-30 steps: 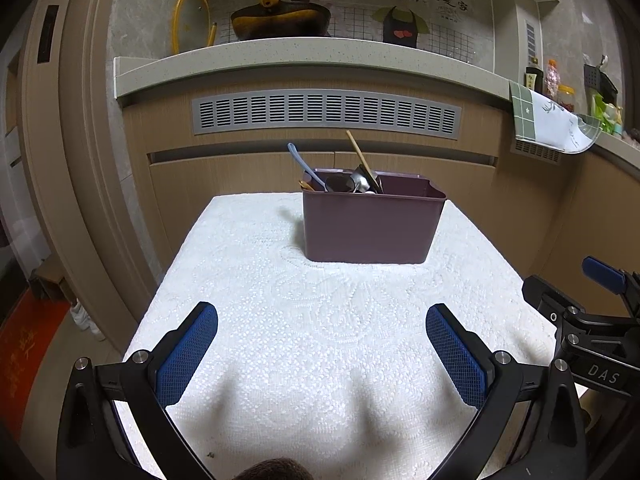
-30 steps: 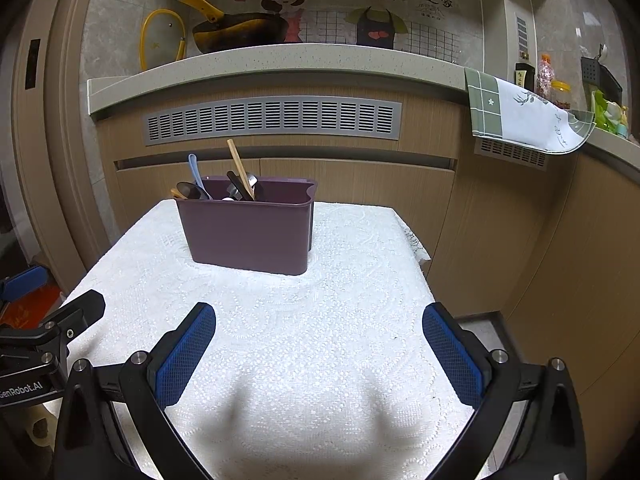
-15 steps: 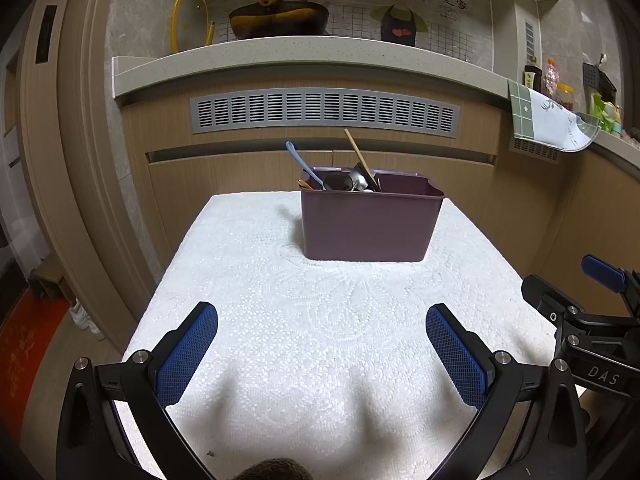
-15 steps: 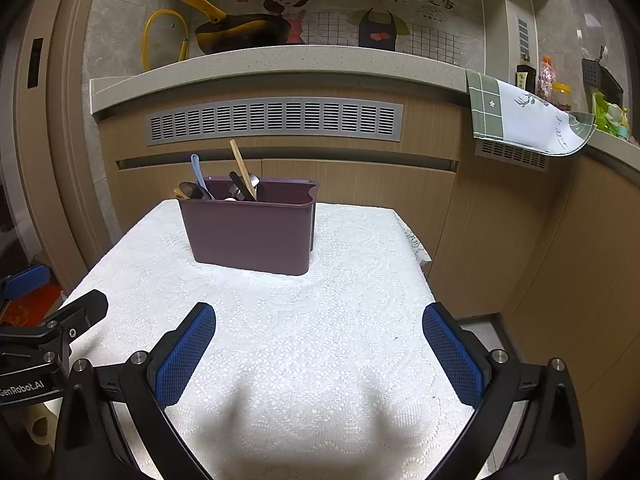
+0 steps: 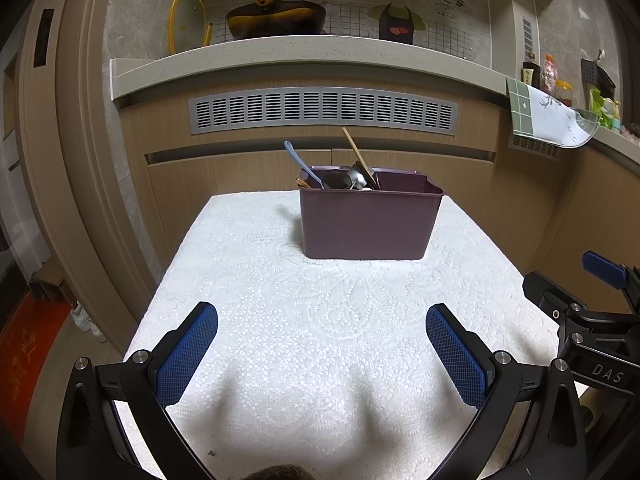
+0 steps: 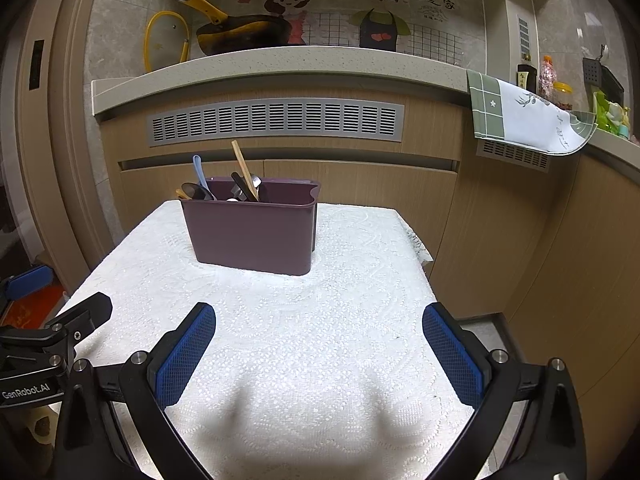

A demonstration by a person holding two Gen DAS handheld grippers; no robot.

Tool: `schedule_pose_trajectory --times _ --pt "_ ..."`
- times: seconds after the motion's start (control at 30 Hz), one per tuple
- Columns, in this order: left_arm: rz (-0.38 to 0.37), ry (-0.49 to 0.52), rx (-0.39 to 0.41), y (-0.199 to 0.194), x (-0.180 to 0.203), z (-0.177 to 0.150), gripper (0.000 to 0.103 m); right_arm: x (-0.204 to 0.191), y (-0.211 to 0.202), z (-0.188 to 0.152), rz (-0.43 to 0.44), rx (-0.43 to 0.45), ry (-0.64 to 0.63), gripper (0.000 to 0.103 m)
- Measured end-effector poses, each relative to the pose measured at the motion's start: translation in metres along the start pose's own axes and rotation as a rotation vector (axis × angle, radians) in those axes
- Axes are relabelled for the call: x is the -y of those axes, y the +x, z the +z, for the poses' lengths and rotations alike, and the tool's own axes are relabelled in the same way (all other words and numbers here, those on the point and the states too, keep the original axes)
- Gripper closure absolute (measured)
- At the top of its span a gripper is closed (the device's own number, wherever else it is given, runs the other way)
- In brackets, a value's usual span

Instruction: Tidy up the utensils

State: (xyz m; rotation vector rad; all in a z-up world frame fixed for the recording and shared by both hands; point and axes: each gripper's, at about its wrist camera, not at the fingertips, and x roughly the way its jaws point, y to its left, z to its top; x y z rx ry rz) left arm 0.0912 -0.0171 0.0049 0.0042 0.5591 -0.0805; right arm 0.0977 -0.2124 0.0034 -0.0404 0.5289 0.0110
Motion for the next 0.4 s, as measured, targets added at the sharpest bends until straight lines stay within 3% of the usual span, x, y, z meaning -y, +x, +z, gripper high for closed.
schedule_pose_trajectory --times 0.4 --pt "0.021 0.001 -0.006 0.0021 -0.0029 0.0005 0.000 -0.0003 -0.0009 -0.0015 0.000 0.010 -0.006 0.000"
